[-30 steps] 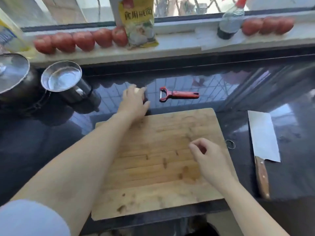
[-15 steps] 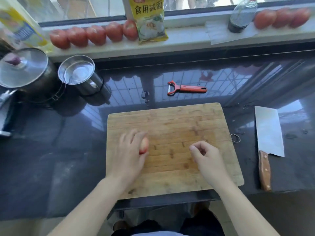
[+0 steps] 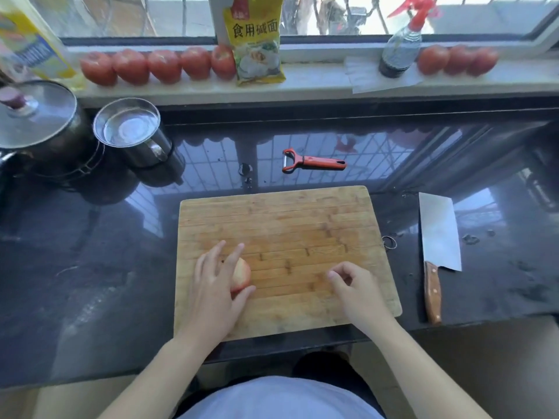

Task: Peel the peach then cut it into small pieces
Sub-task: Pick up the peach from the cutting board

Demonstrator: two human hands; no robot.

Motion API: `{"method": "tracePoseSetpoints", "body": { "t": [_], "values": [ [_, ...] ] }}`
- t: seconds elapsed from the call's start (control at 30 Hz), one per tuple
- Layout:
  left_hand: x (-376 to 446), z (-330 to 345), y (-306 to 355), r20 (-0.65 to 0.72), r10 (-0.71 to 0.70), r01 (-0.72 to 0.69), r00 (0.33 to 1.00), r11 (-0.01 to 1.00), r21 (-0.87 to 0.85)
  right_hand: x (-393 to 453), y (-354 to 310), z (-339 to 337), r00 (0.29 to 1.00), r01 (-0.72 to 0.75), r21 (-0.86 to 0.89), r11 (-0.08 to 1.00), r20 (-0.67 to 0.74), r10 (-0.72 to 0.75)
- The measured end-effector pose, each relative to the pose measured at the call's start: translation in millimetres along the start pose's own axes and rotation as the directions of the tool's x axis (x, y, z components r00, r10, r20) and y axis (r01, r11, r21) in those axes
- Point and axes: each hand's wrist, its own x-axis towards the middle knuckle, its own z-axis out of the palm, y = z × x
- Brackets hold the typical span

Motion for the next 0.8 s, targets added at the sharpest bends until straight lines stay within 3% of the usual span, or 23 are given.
{"method": "tracePoseSetpoints", "body": {
  "t": [0.13, 0.27, 0.33, 0.5, 0.73, 0.8],
  "values": [
    [-16, -11, -7, -0.071, -0.049, 0.037, 0.996, 0.986, -0.16, 13, -8, -13, 0.999, 0.037, -0.139, 0.99, 0.034, -0.032],
    [-26, -24, -12, -0.124, -0.116, 0.089, 0.985, 0.975, -0.206, 73, -41, -23, 0.966, 0.234, -0.339, 0.911, -0.024, -0.257],
    [-28, -28, -16, -0.145, -0.133, 0.104, 0.98, 0.976, -0.192, 121, -60, -23, 0.933, 0.292, -0.477, 0.829, -0.051, -0.357],
    [-37, -28, -24, -0.17, -0.241, 0.205, 0.955, 0.957, -0.205, 222, -85, -16, 0.915, 0.285, -0.726, 0.625, 0.011, -0.404],
    [-59, -27, -29, -0.131, -0.347, 0.31, 0.929, 0.92, -0.241, 239, -90, -6, 0.871, 0.274, -0.909, 0.313, 0.097, -0.482],
    [-61, -28, -31, -0.126, -0.359, 0.325, 0.925, 0.918, -0.228, 238, -96, -9, 0.849, 0.314, -0.908, 0.278, 0.137, -0.511]
  ]
}}
